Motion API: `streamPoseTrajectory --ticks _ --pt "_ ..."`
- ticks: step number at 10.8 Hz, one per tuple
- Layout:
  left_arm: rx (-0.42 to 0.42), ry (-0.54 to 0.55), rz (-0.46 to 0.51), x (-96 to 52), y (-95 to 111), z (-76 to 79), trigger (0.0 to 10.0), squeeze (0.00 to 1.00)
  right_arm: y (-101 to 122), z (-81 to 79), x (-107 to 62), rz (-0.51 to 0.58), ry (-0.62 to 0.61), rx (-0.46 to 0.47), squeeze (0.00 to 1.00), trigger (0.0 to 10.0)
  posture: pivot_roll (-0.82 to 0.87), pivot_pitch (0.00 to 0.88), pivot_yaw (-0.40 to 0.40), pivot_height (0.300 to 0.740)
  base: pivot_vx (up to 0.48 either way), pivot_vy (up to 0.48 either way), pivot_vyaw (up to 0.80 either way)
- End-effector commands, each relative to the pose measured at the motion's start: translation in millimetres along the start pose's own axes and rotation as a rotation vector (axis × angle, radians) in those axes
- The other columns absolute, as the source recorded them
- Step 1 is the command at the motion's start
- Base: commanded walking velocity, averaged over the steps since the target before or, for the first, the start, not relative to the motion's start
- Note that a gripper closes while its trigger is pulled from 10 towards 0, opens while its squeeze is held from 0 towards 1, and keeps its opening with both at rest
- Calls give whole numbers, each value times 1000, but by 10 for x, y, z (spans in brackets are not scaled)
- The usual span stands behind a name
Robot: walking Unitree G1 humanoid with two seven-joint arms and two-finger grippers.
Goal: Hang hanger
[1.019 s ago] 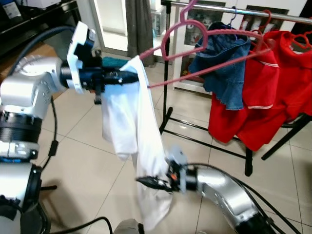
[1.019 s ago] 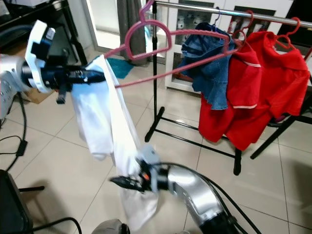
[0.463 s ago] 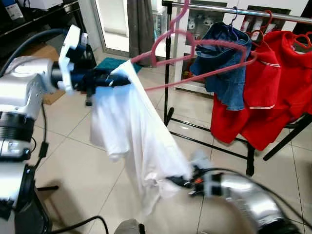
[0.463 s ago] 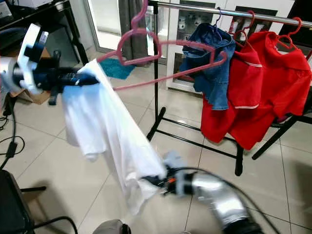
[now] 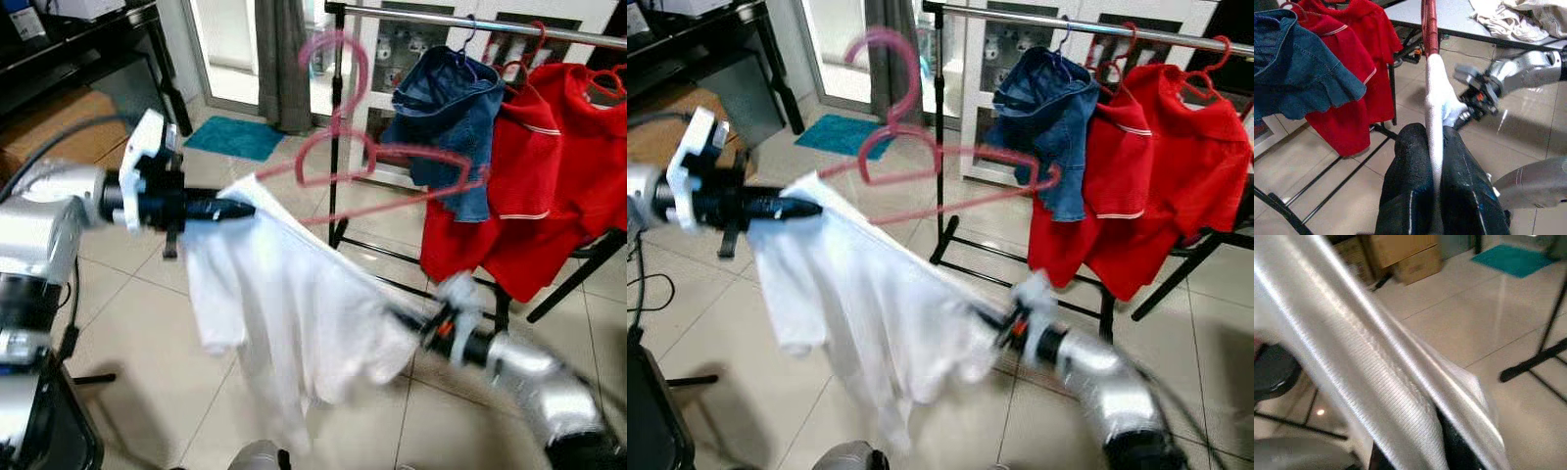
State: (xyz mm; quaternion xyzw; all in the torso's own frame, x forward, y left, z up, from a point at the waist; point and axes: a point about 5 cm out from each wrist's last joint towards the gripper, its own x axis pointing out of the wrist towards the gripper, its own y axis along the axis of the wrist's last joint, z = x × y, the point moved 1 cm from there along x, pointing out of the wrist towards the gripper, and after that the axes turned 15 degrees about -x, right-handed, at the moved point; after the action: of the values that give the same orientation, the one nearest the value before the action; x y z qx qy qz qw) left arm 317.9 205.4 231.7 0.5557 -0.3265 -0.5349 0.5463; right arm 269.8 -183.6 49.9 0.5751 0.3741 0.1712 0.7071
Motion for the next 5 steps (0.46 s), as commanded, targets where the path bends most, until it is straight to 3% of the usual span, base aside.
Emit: streamPoseTrajectory --ticks 1,5 --pt "28 23 -1 -76 18 62 0 0 -49 176 -89 -45 -113 -10 0 0 55 0 35 723 0 0 0" --pt "-54 -61 -36 -8 -268 405 0 0 48 579 -237 -55 -405 -13 0 0 53 0 31 723 0 0 0"
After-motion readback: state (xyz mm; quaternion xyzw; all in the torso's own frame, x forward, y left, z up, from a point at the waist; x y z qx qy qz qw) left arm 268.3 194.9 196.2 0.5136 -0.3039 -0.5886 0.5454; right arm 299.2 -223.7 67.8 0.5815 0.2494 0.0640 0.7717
